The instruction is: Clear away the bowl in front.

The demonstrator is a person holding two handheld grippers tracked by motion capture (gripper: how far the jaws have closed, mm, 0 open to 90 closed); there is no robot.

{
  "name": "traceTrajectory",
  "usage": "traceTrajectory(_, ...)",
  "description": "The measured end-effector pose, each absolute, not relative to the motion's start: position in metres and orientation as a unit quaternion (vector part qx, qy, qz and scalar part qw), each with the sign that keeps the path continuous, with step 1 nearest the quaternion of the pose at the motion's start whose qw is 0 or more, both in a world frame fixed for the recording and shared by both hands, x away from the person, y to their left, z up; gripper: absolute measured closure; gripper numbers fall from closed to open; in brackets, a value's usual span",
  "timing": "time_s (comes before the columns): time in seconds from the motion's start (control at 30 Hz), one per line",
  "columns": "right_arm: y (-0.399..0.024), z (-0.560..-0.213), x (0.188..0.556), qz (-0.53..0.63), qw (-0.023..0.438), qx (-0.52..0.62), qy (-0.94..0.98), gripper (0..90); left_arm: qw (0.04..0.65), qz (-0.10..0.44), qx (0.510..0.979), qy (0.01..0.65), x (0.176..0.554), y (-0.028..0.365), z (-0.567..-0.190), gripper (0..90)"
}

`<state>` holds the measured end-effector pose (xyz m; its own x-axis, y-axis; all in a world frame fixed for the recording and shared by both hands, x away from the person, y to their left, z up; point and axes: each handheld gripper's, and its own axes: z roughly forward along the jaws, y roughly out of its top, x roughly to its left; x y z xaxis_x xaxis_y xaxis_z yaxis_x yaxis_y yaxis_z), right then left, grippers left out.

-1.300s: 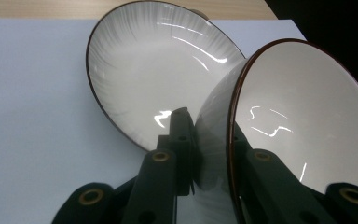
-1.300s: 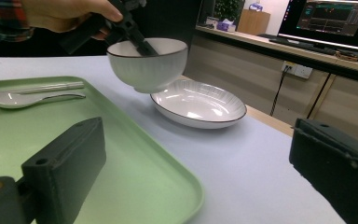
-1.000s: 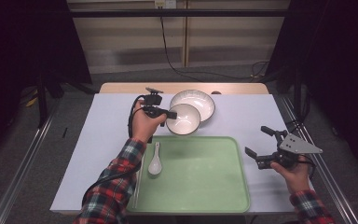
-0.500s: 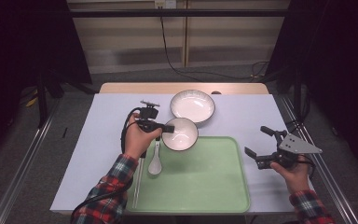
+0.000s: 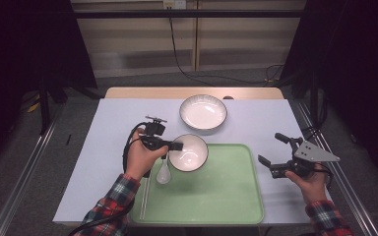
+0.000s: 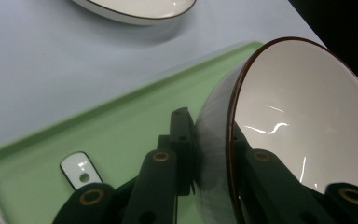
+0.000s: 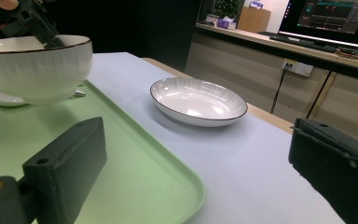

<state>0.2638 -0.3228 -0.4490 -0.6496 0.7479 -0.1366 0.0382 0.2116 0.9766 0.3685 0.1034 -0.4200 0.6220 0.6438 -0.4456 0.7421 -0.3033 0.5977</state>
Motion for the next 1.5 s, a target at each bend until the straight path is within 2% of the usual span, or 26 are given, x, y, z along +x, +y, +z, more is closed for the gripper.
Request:
traceTrajectory(0.7,-0.321,-0.45,0.264,0.564,0.314,0.277,0.712,3.5,0.385,-0.082,0.818,0.419,0.331,0.111,-0.439,80.3)
traceTrajectory(1.5,-0.32,-0.45,0.264,0.562,0.311,0.278,0.714,3.6,0.357,-0.084,0.839,0.402,0.314,0.115,-0.451,80.2)
